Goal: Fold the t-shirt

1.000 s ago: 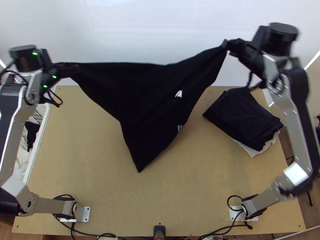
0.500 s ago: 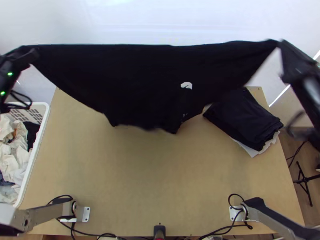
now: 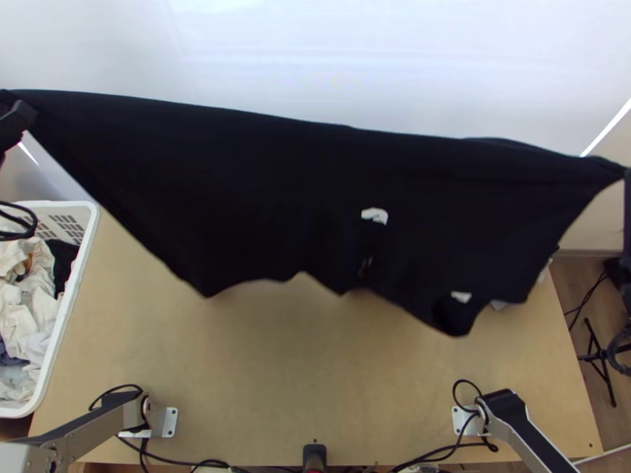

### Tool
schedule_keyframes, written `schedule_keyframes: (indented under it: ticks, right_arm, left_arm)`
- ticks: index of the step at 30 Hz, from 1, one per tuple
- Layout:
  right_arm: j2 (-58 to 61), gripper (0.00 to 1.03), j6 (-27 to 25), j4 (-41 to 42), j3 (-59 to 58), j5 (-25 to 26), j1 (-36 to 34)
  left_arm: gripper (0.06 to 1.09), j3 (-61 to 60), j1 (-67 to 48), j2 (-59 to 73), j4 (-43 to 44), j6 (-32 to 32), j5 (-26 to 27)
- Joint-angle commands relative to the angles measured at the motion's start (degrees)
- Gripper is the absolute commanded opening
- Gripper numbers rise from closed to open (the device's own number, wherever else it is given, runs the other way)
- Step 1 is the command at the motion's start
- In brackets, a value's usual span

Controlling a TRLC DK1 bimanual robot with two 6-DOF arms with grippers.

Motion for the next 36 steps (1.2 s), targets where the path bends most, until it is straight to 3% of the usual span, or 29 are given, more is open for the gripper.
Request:
schedule_keyframes:
  ticks: [1,11,36]
  right_arm:
    - [-4.1,0.03,-1.6,0.2,-1.6,-0.2,-0.1]
    - [-6.0,0.03,-1.6,4.9,0.7,0.3,-0.1]
    - [-12.4,0.03,0.9,-3.2,15.3,0.0,-0.7]
  left_arm:
    - [0.09,-0.3,0.4,-3.6,2.4,-3.4,0.3]
    - [0.09,-0.7,-0.2,-9.9,10.7,-7.3,3.5]
    - [0.09,-3.3,-0.7,-28.3,5.0,-9.8,4.9]
